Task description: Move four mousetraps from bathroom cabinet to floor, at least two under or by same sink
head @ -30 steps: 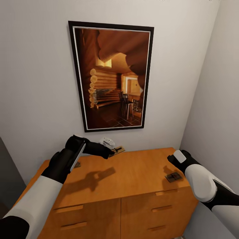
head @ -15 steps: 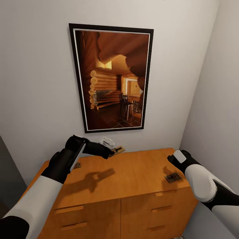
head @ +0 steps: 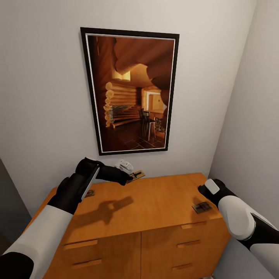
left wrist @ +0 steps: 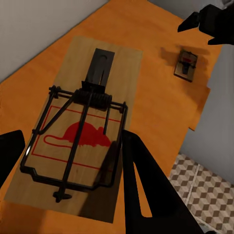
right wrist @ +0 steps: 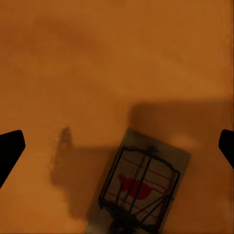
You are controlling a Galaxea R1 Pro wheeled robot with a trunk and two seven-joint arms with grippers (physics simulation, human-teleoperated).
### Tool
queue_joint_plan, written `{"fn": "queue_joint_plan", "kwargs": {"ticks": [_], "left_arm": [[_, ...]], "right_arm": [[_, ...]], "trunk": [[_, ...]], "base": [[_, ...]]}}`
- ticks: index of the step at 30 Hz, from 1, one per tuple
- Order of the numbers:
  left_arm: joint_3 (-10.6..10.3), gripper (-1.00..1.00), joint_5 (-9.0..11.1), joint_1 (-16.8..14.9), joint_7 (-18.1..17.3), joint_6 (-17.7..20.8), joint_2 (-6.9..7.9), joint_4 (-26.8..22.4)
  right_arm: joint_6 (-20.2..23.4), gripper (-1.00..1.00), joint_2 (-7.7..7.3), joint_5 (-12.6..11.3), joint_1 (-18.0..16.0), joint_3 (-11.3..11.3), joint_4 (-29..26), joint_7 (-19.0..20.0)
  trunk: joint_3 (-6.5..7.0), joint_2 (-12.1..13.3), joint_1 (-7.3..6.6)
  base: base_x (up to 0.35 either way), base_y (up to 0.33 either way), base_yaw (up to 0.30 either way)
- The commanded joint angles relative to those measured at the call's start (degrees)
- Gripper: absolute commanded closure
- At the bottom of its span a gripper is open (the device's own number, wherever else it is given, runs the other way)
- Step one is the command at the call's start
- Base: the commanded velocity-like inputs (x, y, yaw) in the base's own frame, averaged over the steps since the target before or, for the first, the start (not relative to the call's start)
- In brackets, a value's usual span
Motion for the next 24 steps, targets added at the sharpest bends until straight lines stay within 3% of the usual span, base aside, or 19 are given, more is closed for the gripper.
{"fn": "queue_joint_plan", "kwargs": {"ticks": [1,6,17,24], "left_arm": [[0.0,1.00,-0.6,-0.1,-0.6,0.1,0.01,-0.1],[0.0,1.00,-0.6,-0.1,-0.6,0.1,0.00,0.0],[0.0,1.00,-0.6,-0.1,-0.6,0.1,-0.03,0.0],[0.0,1.00,-0.6,-0.1,-0.6,0.1,-0.10,0.0]], "right_arm": [[0.2,-1.00,-0.01,-0.6,0.1,0.3,-0.1,-0.3],[0.0,-1.00,0.00,-0.7,1.2,0.2,-0.1,-0.3],[0.0,-1.00,0.06,-0.8,2.0,0.2,-0.1,-0.3],[0.0,-1.00,0.08,-0.9,2.0,0.2,-0.1,-0.3]], "trunk": [[-0.10,-0.1,0.02],[-0.10,-0.1,0.02],[1.87,4.3,-2.40],[1.87,4.3,-2.40]], "base": [[0.000,0.000,0.000],[0.000,0.000,0.000],[0.000,0.000,0.000],[0.000,0.000,0.000]]}}
